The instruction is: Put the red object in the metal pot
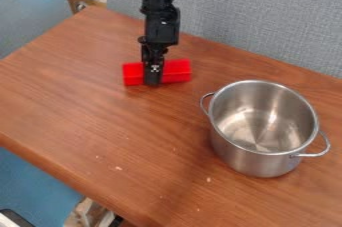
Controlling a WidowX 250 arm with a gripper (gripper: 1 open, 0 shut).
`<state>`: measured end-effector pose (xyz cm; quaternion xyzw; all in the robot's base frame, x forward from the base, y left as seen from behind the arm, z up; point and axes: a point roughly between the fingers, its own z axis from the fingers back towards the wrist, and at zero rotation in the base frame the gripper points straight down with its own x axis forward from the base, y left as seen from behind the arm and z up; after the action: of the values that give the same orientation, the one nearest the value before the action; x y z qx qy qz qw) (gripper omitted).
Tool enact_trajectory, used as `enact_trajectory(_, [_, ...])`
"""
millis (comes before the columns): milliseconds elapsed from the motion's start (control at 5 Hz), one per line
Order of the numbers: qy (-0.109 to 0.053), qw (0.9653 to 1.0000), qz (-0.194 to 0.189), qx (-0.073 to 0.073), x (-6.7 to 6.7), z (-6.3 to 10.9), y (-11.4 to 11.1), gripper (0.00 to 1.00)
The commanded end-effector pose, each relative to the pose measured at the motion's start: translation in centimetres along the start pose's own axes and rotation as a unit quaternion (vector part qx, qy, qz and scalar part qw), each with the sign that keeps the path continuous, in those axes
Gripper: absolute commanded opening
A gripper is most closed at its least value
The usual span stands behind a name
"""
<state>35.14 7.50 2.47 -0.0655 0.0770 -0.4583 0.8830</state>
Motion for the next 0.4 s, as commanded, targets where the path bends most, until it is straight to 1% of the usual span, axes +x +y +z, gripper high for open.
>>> enact_trajectory(0, [-0.008, 0.9997, -0.02, 0.008, 0.64, 1.42, -0.47, 0.0])
enact_trajectory(200, [-0.01, 0.9997, -0.024, 0.001, 0.64, 1.51, -0.55, 0.0])
